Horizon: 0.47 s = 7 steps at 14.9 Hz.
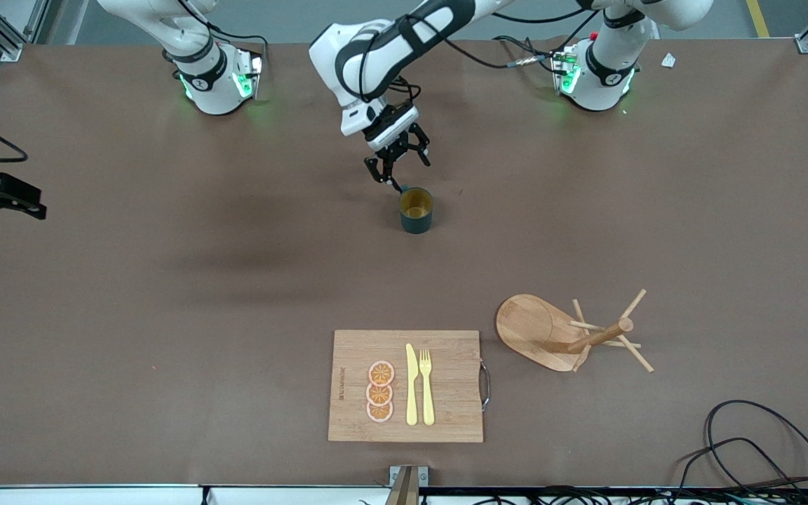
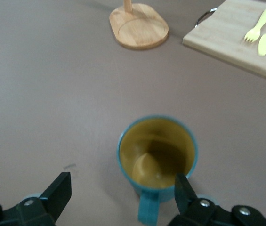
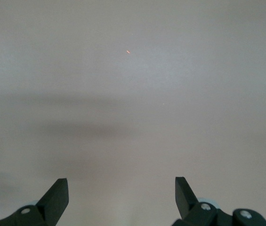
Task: Pass cup and hang on rack
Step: 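Lower the left gripper onto the mug handle and close it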
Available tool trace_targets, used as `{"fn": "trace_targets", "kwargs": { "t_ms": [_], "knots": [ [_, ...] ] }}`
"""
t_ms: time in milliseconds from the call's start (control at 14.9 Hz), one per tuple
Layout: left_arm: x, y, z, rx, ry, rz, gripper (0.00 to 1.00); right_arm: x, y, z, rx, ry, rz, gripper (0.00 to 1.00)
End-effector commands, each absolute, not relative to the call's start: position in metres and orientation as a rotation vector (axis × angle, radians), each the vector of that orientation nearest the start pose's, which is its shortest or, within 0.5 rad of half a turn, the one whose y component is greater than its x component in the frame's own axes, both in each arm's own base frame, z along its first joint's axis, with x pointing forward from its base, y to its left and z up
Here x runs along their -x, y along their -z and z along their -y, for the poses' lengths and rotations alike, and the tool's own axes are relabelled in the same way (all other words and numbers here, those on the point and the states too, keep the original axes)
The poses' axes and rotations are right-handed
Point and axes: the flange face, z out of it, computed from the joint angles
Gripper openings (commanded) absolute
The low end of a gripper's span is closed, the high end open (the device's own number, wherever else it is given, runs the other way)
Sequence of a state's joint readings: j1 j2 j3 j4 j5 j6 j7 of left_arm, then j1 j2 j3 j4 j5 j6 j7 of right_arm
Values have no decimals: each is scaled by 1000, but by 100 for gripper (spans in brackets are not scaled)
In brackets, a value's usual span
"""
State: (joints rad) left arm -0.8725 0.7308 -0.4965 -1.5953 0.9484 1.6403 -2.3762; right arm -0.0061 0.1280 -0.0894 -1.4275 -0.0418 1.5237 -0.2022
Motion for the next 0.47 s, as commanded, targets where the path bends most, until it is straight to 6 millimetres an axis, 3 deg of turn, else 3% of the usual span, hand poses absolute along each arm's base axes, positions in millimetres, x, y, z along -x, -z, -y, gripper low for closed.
{"fn": "trace_targets", "kwargs": {
  "t_ms": [0, 404],
  "knots": [
    [-236, -195, 607, 2489, 1022, 843, 96, -578, -617, 69, 3182, -30, 242, 100],
    [-237, -161, 615, 2490, 1086, 814, 94, -573, -611, 54, 3165, -54, 273, 100]
  ]
}}
